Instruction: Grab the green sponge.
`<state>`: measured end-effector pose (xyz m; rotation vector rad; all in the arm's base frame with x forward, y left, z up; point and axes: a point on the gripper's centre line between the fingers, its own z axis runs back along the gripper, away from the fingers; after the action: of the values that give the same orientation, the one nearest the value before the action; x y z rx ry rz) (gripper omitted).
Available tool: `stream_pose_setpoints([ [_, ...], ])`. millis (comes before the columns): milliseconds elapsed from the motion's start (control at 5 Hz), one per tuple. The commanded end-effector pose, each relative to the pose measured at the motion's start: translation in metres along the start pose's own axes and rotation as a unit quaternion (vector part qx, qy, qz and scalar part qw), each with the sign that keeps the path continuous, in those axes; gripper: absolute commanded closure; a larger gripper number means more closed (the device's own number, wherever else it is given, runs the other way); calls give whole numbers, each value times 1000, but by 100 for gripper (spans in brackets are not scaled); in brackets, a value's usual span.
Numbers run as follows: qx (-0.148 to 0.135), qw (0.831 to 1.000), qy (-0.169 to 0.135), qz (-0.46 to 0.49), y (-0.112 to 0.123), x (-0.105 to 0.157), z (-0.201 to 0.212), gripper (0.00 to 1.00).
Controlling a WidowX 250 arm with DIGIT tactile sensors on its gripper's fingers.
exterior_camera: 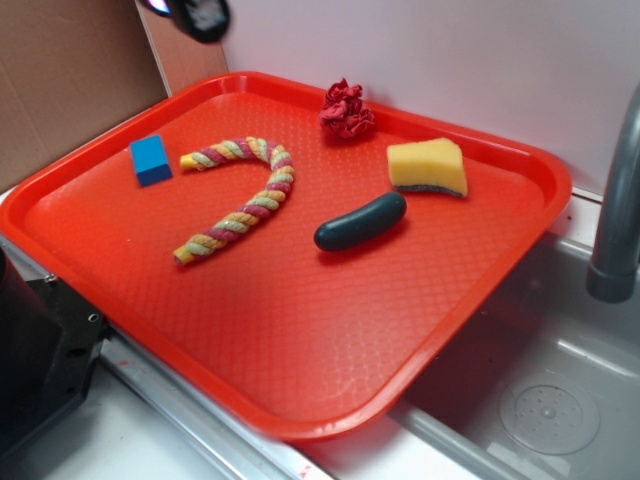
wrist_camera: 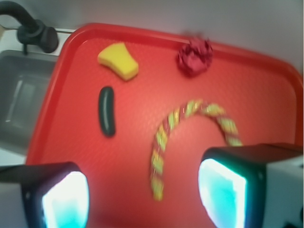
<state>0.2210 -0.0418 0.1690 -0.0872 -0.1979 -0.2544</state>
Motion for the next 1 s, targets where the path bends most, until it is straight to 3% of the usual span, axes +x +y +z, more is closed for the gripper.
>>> stream_pose_setpoints([
  [0,19,999,-23,-44,-6,59,-45,0],
  [200,31,997,-21,-70,-12,75,-69,0],
  [600,-9,995,3,-97,-11,88,-116,0],
  [800,-3,995,18,-97,-8,96,-133,0],
])
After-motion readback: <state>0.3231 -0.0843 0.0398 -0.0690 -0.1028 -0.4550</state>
